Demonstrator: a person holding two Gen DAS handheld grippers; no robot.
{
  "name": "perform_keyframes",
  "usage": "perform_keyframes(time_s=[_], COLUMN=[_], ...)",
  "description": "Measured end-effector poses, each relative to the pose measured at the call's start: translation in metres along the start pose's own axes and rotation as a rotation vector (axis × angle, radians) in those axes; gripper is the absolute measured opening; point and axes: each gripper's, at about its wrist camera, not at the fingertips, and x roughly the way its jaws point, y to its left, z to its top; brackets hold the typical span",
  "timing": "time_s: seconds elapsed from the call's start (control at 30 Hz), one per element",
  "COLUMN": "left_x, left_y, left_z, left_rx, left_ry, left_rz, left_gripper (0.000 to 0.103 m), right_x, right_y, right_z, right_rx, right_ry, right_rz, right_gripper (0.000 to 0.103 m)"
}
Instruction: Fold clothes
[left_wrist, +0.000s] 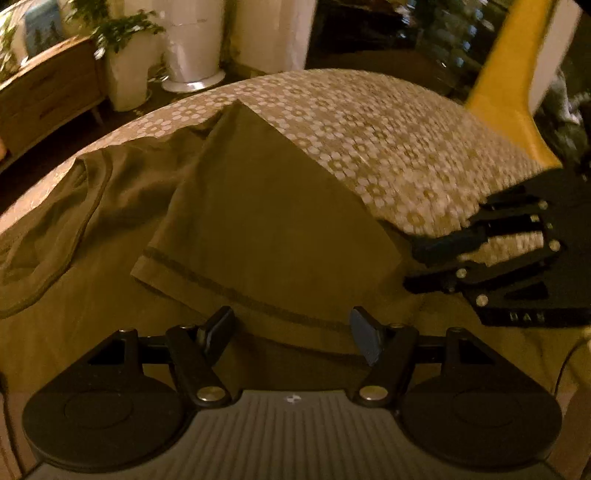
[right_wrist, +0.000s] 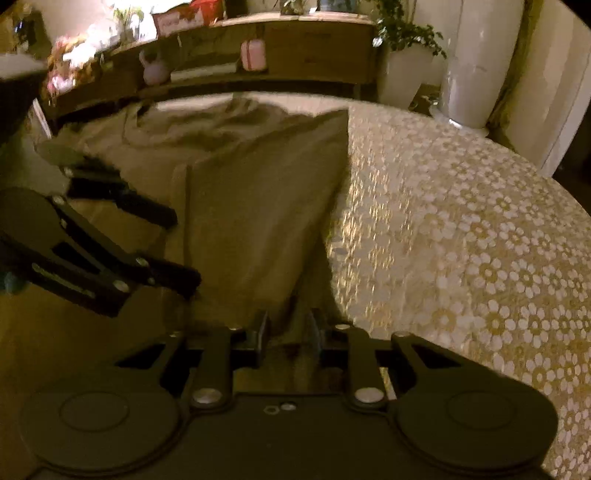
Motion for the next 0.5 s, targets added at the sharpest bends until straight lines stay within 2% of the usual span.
perform_keyframes(time_s=[0.13,0.27,0.4,0.5], left_x=[0.001,-0.002,-0.044,-0.080], left_y=[-0.010,-0.005,0.008,0.035], left_z=[-0.007,-0.002,-0.014,-0.033], left_rx=[0.081,0.031,0.044,0.013], left_ry=[-0.011,0.016,-0.043,-0.068], left_rz=[0.040,0.042,0.090,0.132], left_gripper=[0.071,0.072,0.072,0.072], right_x=[0.001,0.000,-0.018,-0.018], right_y=[0.002,0.005,0.009,0.011], right_z=[-0.001,0.007,0.023,0.040], right_rx=[0.006,0.004,0.011,0.026], right_ry=[-0.002,0.023,-0.066,-0.104], right_rz=[-0.010,-0.025,0.001,-0.043], right_gripper=[0.103,0.103,0.103,0.103])
